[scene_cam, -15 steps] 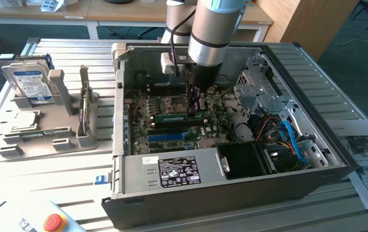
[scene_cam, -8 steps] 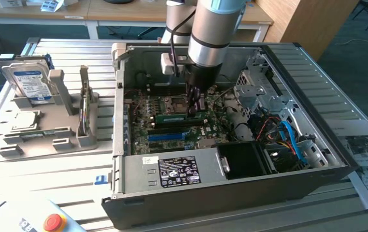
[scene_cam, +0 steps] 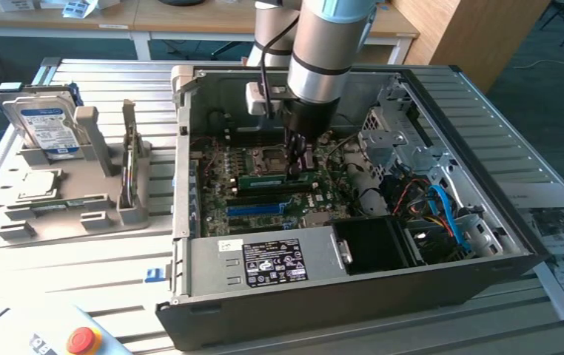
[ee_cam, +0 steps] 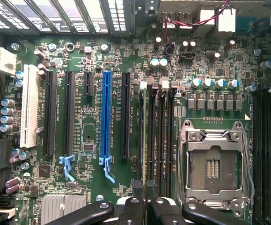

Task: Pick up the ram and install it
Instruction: 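Insert the ram into the slot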

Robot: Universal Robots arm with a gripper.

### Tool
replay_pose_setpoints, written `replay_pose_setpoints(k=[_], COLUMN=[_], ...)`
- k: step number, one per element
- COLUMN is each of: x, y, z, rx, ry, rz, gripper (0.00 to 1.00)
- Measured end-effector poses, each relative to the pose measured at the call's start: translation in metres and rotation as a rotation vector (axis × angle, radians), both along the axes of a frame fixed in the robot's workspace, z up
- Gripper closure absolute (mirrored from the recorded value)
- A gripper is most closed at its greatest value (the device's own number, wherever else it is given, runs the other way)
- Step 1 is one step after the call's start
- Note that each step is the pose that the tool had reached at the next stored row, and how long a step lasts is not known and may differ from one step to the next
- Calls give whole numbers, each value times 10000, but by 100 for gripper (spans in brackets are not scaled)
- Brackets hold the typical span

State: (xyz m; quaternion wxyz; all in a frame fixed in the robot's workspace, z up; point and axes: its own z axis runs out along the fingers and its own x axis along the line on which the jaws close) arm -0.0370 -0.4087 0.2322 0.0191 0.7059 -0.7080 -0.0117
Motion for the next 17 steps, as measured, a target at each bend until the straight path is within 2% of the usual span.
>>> replay_pose_setpoints(k=[17], x=[0], y=[-15], z=[-1], rx=[1], ry=[-1], rz=[-116], gripper=[88])
